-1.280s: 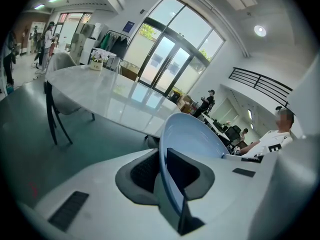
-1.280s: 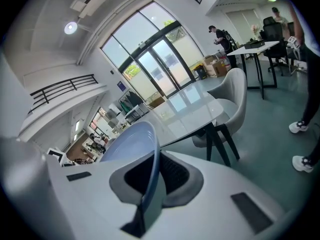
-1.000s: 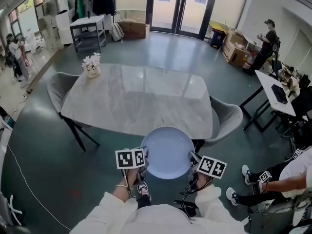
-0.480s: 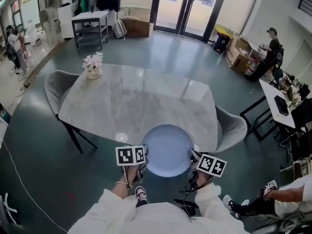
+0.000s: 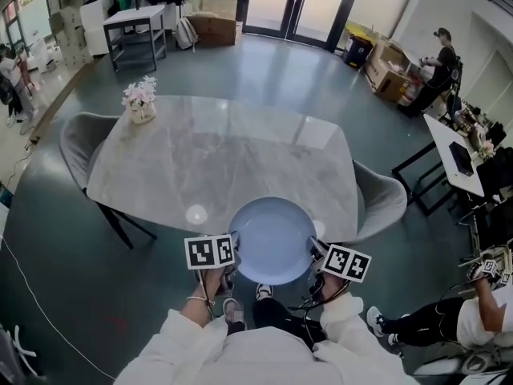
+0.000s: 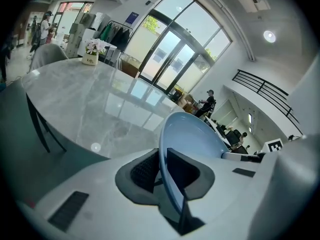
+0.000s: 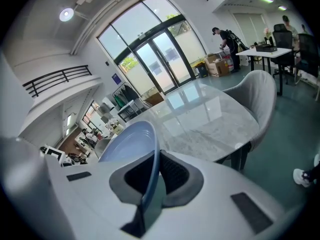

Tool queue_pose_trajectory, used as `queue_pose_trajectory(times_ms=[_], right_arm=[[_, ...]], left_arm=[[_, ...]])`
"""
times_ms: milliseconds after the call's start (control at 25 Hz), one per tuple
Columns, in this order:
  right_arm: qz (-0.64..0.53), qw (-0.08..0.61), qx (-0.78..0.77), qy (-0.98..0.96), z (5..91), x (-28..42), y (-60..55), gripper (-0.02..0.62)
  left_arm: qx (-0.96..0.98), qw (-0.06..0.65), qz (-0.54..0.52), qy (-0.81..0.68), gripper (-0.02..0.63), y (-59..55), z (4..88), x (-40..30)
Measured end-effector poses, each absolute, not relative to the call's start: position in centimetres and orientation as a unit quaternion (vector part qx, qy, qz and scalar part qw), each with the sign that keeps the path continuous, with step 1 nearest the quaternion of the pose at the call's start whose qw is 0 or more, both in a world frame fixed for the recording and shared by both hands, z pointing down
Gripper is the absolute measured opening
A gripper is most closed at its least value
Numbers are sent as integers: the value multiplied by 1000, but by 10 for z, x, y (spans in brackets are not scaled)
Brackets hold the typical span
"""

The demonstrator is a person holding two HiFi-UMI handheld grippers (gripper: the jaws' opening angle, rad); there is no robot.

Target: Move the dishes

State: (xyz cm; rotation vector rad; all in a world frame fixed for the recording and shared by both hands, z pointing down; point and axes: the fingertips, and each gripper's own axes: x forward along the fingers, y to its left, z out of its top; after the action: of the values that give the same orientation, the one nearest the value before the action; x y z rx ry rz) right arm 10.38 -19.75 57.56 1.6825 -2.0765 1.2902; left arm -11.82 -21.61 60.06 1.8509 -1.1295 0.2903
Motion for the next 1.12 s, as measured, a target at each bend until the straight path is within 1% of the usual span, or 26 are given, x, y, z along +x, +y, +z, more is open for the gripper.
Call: queue_pose_trajectory(times_ms=[440,840,1120], right_arm=[[438,96,527,-722,582,83,-251,69],[444,99,526,-718,582,115,-307,69],[462,82,530,-707,592,131,-341,69]], left_arm=[[731,450,111,-501,49,-255,598,-140],[732,452,121,-495,51,-311,597,-108],[738,441,146,-489,49,-350,599,-92]])
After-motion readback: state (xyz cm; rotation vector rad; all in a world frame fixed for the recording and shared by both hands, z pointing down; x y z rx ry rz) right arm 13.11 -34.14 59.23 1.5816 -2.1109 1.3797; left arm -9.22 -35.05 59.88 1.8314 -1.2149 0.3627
